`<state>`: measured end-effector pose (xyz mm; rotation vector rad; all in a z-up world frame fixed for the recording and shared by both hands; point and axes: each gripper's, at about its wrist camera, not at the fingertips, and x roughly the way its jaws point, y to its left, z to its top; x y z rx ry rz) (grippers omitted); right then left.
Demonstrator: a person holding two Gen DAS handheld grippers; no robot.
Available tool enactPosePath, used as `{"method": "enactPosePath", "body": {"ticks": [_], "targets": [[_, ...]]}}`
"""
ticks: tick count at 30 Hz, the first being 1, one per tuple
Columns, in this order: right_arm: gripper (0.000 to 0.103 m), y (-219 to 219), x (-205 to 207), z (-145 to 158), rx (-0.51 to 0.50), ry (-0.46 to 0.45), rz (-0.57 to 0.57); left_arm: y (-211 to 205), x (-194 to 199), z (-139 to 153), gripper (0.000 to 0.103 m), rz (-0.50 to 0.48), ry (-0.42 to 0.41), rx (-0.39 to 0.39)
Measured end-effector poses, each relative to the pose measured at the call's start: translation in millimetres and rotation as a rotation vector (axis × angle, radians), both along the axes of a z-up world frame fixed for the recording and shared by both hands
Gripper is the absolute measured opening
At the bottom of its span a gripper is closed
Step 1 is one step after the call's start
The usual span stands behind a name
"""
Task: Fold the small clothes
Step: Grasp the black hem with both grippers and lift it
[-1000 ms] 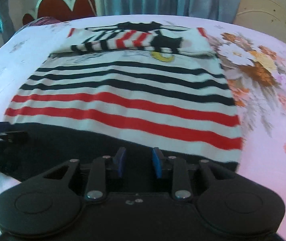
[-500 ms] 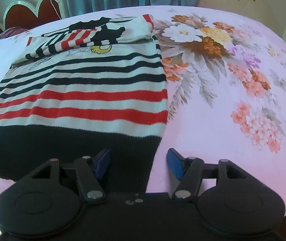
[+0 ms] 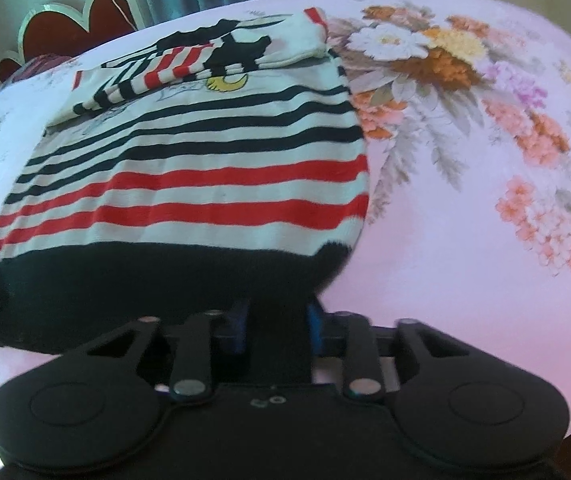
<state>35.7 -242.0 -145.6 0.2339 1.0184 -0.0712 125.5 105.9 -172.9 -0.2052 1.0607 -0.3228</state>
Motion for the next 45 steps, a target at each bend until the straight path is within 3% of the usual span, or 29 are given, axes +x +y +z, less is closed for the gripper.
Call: {"method": "enactPosePath", "body": {"ticks": [6, 15, 29, 38, 45], "targets": [[0.01, -7, 0, 3, 0.074, 0.007, -0.007, -2, 0, 6, 0.007, -0.025, -0.03, -0.034], [0.01, -18, 11, 44, 0.175, -0.116, -0.012, -8, 27, 57, 0.007, -0.035, -0.202, -0.089], [0.01, -43, 106, 100, 0.219, -0.307, -0.034, -24, 125, 108, 0.007, 0.01, -0.376, -0.126], [0.01, -65, 208, 96, 0.254, -0.325, -0.086, -46, 228, 107, 0.007, 0.074, -0.367, -0.14], [0.01, -83, 290, 63, 0.317, -0.243, -0.15, -67, 308, 79, 0.008, 0.139, -0.272, -0.115]]}}
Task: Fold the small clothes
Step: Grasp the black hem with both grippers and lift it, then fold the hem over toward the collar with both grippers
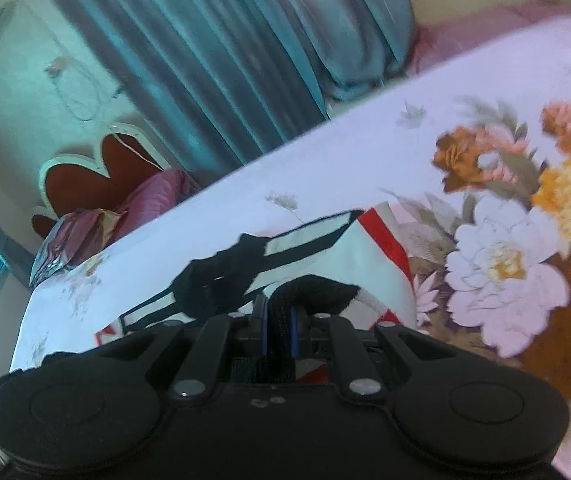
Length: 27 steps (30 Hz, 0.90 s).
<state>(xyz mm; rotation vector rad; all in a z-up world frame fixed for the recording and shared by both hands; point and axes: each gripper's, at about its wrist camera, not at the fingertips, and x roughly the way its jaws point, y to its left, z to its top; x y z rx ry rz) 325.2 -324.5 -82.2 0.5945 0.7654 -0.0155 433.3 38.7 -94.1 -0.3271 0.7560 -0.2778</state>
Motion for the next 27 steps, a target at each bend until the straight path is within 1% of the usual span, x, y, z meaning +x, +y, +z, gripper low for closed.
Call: {"method": "enactPosePath", "body": {"ticks": [2, 6, 13, 14, 16, 17, 18, 19, 20, 22, 23, 24, 25, 26, 27], "targets": [[0.01, -4, 16, -14, 0.022, 0.035, -0.011, -7, 16, -10, 0.008, 0.01, 0.021, 0.028], [0.01, -7, 40, -32, 0.0, 0.074, -0.009, -17, 40, -28, 0.008, 0.021, 0.064, 0.072], [0.011, -13, 71, -53, -0.006, 0.109, -0.025, -20, 64, -45, 0.009, 0.05, 0.114, 0.074], [0.013, -15, 74, -56, 0.002, 0.112, -0.033, -20, 67, -47, 0.014, 0.055, 0.129, 0.075], [0.02, -19, 81, -62, 0.044, 0.123, -0.037, -16, 67, -47, 0.033, 0.071, 0.127, 0.085], [0.021, -22, 83, -64, 0.064, 0.123, -0.035, -14, 65, -45, 0.061, 0.086, 0.107, 0.094], [0.022, -24, 84, -65, 0.07, 0.119, -0.031, -10, 62, -39, 0.082, 0.102, 0.069, 0.1], [0.023, -25, 85, -66, 0.069, 0.115, -0.024, -7, 59, -34, 0.085, 0.113, 0.033, 0.101], [0.025, -27, 85, -67, 0.07, 0.11, -0.014, -4, 57, -28, 0.085, 0.106, 0.002, 0.104], [0.03, -28, 85, -67, 0.073, 0.097, 0.002, 1, 59, -23, 0.085, 0.088, -0.003, 0.125], [0.042, -29, 85, -66, 0.068, 0.084, 0.0, 3, 60, -24, 0.085, 0.082, 0.0, 0.137], [0.063, -31, 84, -64, 0.061, 0.065, -0.008, 4, 60, -25, 0.085, 0.076, -0.002, 0.152], [0.075, -33, 84, -61, 0.061, 0.04, -0.018, 3, 61, -28, 0.085, 0.065, -0.003, 0.175], [0.079, -35, 84, -59, 0.054, 0.024, -0.026, 2, 62, -33, 0.085, 0.051, -0.001, 0.195], [0.068, -35, 85, -58, 0.039, 0.018, -0.016, 0, 63, -36, 0.085, 0.038, 0.003, 0.208]]}}
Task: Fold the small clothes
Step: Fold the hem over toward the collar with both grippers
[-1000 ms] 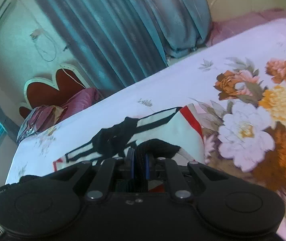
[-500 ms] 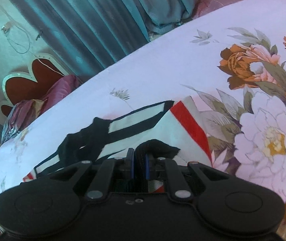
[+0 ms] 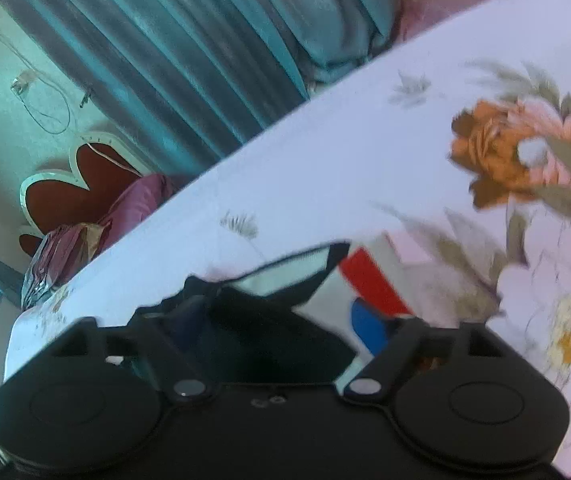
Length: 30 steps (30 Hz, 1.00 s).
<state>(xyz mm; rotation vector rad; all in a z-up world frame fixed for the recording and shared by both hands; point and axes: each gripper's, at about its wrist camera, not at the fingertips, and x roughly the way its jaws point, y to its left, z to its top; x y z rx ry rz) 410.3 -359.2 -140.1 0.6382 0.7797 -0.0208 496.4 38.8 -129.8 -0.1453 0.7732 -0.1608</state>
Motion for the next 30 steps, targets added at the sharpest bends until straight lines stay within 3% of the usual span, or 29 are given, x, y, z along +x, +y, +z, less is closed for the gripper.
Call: {"method": "enactPosePath", "body": {"ticks": [2, 5, 9, 11, 13, 15, 16, 19, 20, 25, 28, 30], "targets": [[0.057, 5, 5, 0, -0.059, 0.013, 0.053, -4, 4, -10, 0.084, -0.022, 0.017, 0.024], [0.057, 11, 8, -3, -0.147, 0.025, 0.1, -10, 9, -20, 0.083, -0.033, 0.029, 0.038], [0.057, 15, 13, -7, -0.196, 0.025, 0.131, -21, 16, -29, 0.055, -0.059, 0.042, 0.066], [0.057, 20, 19, -9, -0.238, 0.024, 0.156, -24, 16, -32, 0.046, -0.058, 0.032, 0.093], [0.056, 26, 24, -12, -0.282, 0.026, 0.188, -22, 16, -33, 0.026, -0.043, 0.02, 0.1], [0.049, 30, 28, -15, -0.33, 0.034, 0.212, -19, 15, -31, 0.008, -0.042, 0.014, 0.084], [0.046, 32, 28, -16, -0.354, 0.035, 0.219, -19, 13, -30, 0.004, -0.05, 0.005, 0.086], [0.009, 35, 25, -15, -0.404, 0.032, 0.256, -23, 5, -29, 0.004, -0.073, -0.034, 0.108], [0.005, 34, 25, -13, -0.377, 0.029, 0.266, -23, 3, -28, 0.004, -0.066, -0.048, 0.1], [0.005, 38, 20, 3, -0.38, -0.064, 0.243, -20, -1, -17, 0.004, -0.016, -0.131, 0.102], [0.005, 39, 22, 11, -0.388, -0.109, 0.204, -17, 9, -20, 0.004, 0.027, -0.112, 0.098], [0.005, 41, 30, 0, -0.421, -0.055, 0.207, -16, 14, -33, 0.004, 0.039, -0.07, 0.13]]}}
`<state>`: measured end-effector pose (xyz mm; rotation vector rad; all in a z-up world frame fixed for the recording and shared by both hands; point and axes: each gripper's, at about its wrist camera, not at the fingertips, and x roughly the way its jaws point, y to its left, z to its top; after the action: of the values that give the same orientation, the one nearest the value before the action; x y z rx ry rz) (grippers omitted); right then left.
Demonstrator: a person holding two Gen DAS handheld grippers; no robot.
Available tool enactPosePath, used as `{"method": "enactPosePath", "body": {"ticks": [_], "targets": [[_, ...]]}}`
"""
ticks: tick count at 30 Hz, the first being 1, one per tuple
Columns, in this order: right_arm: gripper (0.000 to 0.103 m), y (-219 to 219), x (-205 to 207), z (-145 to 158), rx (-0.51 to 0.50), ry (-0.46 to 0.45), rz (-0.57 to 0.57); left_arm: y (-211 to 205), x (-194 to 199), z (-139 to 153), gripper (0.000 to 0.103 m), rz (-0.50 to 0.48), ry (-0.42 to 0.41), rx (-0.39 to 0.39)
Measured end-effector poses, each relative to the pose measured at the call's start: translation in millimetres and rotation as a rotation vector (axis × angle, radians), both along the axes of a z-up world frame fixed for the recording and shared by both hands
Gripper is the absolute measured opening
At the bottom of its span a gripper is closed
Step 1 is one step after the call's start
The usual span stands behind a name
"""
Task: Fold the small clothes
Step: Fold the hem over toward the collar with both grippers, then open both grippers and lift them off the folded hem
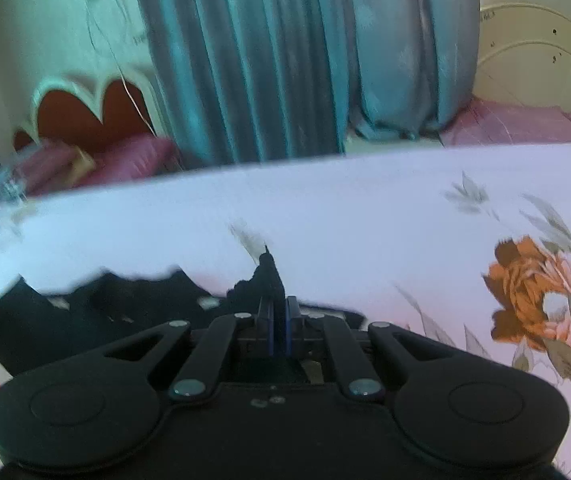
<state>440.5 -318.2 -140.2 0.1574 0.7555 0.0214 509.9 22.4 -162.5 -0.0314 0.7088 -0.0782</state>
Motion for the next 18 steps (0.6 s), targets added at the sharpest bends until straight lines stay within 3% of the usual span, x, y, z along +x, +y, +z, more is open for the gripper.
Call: {"method": "enactPosePath", "body": {"ticks": [3, 5, 6, 7, 11, 15, 18], "targets": [[0.004, -10, 6, -23, 0.01, 0.085, -0.039, 2, -3, -7, 0.004, 0.017, 0.0, 0.009], [0.008, -13, 4, -20, 0.031, 0.082, -0.044, 1, -3, -4, 0.004, 0.013, 0.002, 0.021], [0.019, -12, 4, -16, 0.016, 0.076, -0.04, 0, -4, -1, 0.004, 0.01, -0.003, 0.032], [0.023, -11, 2, -11, -0.003, 0.059, -0.047, -1, -5, 1, 0.004, 0.009, -0.011, 0.043], [0.024, -6, -11, 9, 0.003, -0.005, -0.04, 0, -18, 17, 0.005, 0.023, -0.056, 0.052], [0.024, 14, -17, 17, 0.003, -0.024, 0.013, -12, -35, 32, 0.005, -0.045, -0.081, 0.028], [0.024, 33, -21, 13, 0.05, -0.005, 0.042, -33, -41, 32, 0.005, -0.131, -0.048, 0.018]]}}
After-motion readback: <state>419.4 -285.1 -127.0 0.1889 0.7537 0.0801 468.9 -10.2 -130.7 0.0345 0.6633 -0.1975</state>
